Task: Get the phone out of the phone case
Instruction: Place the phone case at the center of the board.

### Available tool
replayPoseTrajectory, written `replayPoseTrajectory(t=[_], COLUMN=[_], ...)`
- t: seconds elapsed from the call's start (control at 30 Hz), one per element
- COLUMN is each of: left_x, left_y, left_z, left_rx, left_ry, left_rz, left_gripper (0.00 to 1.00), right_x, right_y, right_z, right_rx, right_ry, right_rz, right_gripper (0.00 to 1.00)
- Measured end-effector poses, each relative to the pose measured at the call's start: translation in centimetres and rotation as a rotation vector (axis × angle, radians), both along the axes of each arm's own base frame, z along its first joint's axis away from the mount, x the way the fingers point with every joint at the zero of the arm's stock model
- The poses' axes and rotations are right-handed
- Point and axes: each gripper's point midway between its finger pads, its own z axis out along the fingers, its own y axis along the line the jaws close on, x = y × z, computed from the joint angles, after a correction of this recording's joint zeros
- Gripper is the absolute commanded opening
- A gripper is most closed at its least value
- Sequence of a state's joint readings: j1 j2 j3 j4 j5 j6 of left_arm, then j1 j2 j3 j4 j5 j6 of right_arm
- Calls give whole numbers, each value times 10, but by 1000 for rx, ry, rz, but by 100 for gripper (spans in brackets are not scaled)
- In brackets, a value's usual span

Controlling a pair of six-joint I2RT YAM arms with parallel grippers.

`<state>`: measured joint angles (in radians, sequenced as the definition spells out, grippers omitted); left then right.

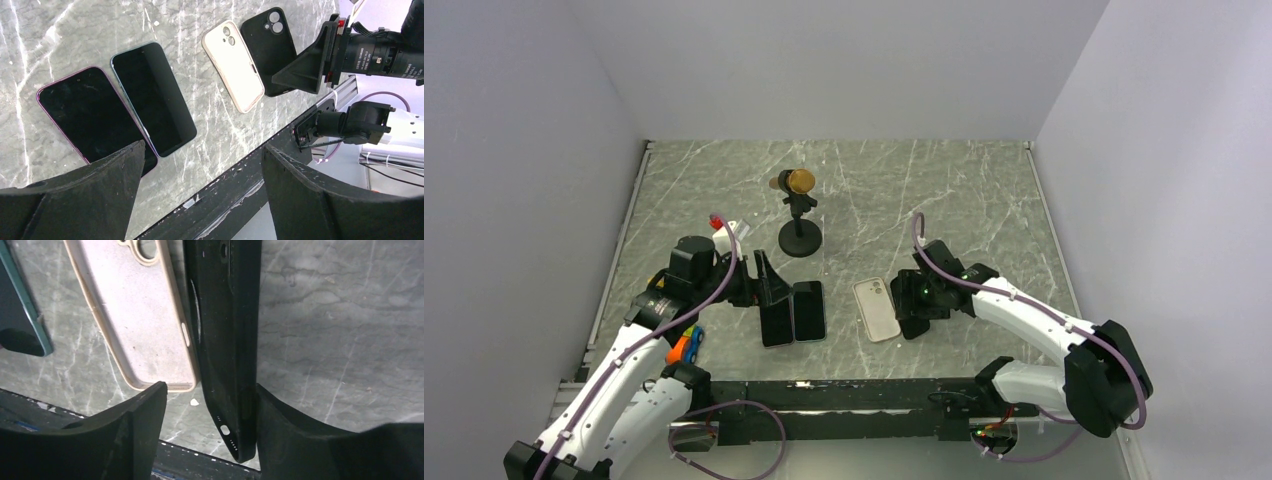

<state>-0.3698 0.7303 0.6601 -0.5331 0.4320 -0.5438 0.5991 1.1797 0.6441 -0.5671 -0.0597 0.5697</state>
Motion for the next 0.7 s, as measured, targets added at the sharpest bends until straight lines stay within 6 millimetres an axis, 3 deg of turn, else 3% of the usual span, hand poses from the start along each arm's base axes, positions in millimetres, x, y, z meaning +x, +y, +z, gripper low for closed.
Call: replayPoseTrajectory(t=[0.13, 0.4, 0.53, 0.7], left_x=[1, 1, 3, 9], left_y=[-1, -2, 4, 18], left_z=[1, 0, 5, 34], left_rx=[-5, 1, 20, 32], left_ry=[-5, 3, -11, -110], left_rz=[-2, 4, 38, 119], left_gripper=[89, 91, 91, 91], right_x=[0, 7, 17, 30], right_y=[-8, -26, -34, -40], right_z=[-3, 3, 27, 82], right_rx=[-37, -118, -122, -45], right_ry=[4, -36, -131, -322], right_rz=[-28, -104, -151, -207], right_gripper=[84, 94, 99, 100])
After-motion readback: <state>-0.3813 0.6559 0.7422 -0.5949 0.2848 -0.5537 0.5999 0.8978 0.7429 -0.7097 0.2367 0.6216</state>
